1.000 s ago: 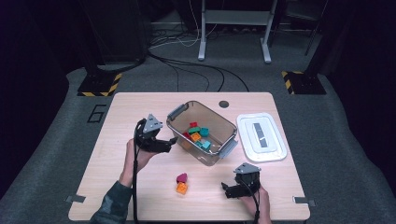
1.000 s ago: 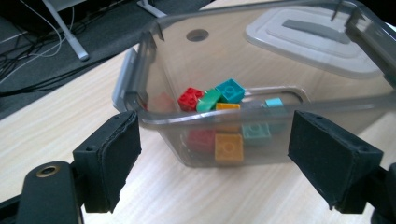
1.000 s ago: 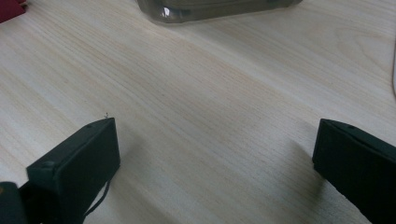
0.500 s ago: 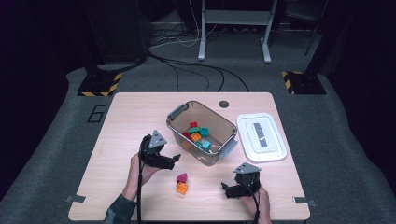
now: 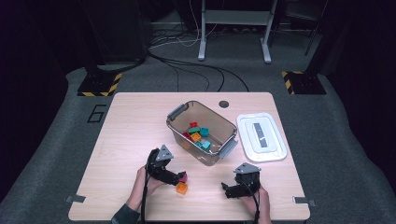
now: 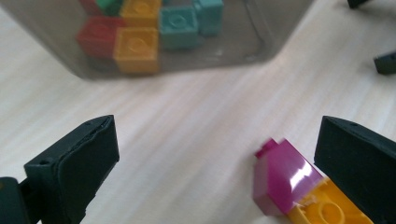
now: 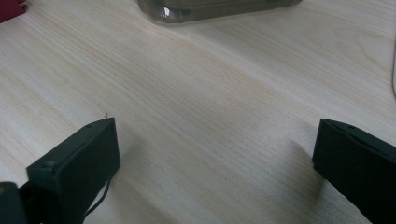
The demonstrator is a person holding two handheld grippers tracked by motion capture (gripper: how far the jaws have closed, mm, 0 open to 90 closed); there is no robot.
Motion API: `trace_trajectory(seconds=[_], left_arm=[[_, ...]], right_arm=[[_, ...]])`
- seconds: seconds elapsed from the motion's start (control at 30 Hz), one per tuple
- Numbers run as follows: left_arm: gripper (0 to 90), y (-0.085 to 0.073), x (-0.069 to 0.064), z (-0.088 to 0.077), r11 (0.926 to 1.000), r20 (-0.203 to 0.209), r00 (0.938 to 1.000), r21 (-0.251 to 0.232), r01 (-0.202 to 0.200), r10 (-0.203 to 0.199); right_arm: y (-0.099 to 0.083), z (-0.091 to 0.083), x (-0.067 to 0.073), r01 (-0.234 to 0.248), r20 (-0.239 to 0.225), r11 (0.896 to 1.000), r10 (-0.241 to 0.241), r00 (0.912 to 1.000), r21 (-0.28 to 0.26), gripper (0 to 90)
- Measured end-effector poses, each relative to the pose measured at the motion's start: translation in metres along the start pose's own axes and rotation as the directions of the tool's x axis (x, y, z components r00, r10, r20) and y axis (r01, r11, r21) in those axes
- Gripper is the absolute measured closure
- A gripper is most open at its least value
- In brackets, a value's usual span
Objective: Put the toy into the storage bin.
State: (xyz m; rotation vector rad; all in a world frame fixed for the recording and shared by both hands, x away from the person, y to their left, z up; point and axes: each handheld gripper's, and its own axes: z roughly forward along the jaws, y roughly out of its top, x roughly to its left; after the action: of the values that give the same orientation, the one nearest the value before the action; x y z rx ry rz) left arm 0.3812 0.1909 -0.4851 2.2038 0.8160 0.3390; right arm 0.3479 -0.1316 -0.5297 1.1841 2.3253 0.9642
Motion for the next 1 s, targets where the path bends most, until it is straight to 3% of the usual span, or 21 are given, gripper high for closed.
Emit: trace_trajectory(seconds=[0.17, 0.23, 0.33, 0.5, 0.67, 0.77, 1.0], left_arm=[[0.2, -0.006, -0.004, 0.005, 1.0000, 0.024, 0.9997, 0.003, 0.008, -0.008], [0.7, -0.010, -0.006, 0.010, 0.9996, 0.039, 0.9992, 0.030, 0.003, -0.004], [1.3, -0.013, -0.008, 0.014, 0.9991, 0.034, 0.9994, 0.042, 0.007, -0.008], [1.8, -0.017, 0.003, 0.015, 0.9984, -0.021, 0.9992, 0.045, 0.036, -0.035], [2.6, -0.025, 0.021, 0.014, 0.9947, -0.073, 0.9928, 0.030, 0.098, -0.095], [1.9, -0.027, 0.022, 0.013, 0.9937, -0.056, 0.9922, 0.008, 0.112, -0.112], [0.9, -0.024, 0.013, 0.018, 0.9959, -0.023, 0.9957, 0.006, 0.090, -0.090]], right_arm=[[0.000, 0.000, 0.000, 0.000, 0.000, 1.000, 0.000, 1.0000, 0.000, 0.0], [0.000, 0.000, 0.000, 0.000, 0.000, 1.000, 0.000, 1.0000, 0.000, 0.0], [0.000, 0.000, 0.000, 0.000, 0.000, 1.000, 0.000, 1.0000, 0.000, 0.0], [0.000, 0.000, 0.000, 0.000, 0.000, 1.000, 0.000, 1.0000, 0.000, 0.0], [0.000, 0.000, 0.000, 0.000, 0.000, 1.000, 0.000, 1.0000, 0.000, 0.0], [0.000, 0.000, 0.000, 0.000, 0.000, 1.000, 0.000, 1.0000, 0.000, 0.0], [0.000, 0.000, 0.000, 0.000, 0.000, 1.000, 0.000, 1.0000, 0.000, 0.0]])
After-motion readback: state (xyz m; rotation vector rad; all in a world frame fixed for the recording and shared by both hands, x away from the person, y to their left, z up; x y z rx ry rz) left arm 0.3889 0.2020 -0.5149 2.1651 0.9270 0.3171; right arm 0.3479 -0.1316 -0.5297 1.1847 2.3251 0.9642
